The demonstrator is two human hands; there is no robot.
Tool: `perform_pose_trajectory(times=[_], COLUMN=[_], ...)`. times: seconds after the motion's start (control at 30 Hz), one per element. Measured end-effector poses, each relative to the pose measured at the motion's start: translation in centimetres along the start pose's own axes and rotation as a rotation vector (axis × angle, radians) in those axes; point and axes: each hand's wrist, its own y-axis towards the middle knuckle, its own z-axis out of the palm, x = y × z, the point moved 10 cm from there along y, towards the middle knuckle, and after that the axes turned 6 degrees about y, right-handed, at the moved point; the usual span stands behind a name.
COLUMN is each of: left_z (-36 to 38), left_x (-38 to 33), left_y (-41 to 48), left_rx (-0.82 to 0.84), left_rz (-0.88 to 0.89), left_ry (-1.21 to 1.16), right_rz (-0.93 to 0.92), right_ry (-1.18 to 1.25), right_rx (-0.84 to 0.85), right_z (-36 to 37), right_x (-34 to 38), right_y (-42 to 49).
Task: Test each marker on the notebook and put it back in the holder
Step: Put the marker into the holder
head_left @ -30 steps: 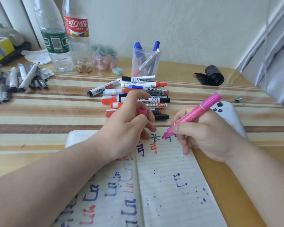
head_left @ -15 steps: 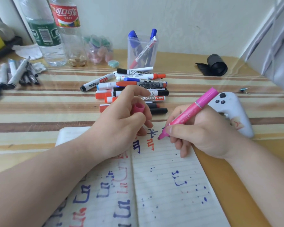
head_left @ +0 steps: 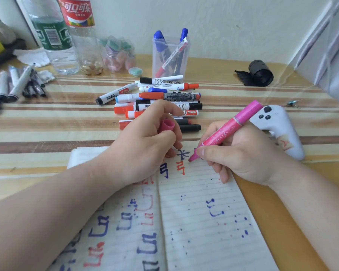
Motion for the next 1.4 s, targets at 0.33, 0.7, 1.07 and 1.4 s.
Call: perform_pose_trajectory(times=[0.33,0.7,1.07,1.4], left_z=[0.02,0.07,0.03,-0.06], left_x=[0.03,-0.08,0.01,-0.03], left_y=[-0.04,-0.02,-0.06,-0.15], left_rx=[0.003,0.001,0.005,0.003], left_rz=[-0.012,-0.019,-0.023,-0.027], left_ry=[0.019,0.014,0.035,0.054], right_rz=[0.016,0.037,0.038,0.05], right_ry=[-0.023,-0.059,-0.068,0.032], right_rx=[0.003,-0.037,-0.044,0.007], right_z=[0.05,-0.55,-0.69,-0.03], right_x=[-0.24,-0.15,-0.03,0.06], right_y=[0.0,0.02,-0.09,-0.3])
